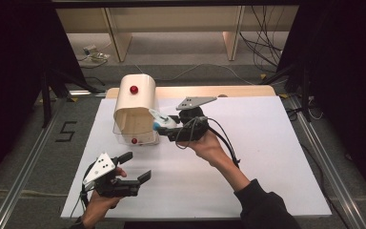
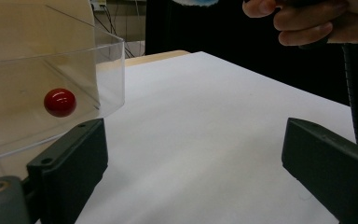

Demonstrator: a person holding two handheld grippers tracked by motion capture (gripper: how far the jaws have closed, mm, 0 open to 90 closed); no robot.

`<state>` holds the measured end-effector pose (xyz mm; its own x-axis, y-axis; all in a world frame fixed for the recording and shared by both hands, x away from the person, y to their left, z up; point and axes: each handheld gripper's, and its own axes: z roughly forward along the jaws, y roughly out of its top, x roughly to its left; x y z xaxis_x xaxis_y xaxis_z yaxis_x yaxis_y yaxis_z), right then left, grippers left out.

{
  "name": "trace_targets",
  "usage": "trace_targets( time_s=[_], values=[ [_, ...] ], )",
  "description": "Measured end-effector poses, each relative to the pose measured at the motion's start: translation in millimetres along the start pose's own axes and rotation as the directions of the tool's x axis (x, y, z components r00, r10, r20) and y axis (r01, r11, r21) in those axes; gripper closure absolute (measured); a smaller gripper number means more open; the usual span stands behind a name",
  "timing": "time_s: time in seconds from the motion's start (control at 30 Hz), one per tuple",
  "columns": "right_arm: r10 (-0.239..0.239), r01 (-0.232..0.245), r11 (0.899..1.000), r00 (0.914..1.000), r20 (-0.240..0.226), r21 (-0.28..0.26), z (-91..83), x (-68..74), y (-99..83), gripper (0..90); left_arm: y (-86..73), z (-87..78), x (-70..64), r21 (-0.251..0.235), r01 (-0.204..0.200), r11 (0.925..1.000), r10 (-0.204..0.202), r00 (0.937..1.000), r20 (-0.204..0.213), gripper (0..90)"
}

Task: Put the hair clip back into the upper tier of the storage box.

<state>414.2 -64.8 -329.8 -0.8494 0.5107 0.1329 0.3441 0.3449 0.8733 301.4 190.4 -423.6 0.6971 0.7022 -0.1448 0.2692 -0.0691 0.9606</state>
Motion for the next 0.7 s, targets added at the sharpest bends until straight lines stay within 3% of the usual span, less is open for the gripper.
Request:
trace_targets(
  time_s=[0.7],
  values=[
    [-0.009, 0.01, 1.0, 0.999, -0.043, 0.02, 30.1, 8.2, 13.8, 46.2, 0.1, -0.8, 0.0, -0.003, -0.002, 1.0, 0.002, 1.0, 0.001, 6.7]
  ],
)
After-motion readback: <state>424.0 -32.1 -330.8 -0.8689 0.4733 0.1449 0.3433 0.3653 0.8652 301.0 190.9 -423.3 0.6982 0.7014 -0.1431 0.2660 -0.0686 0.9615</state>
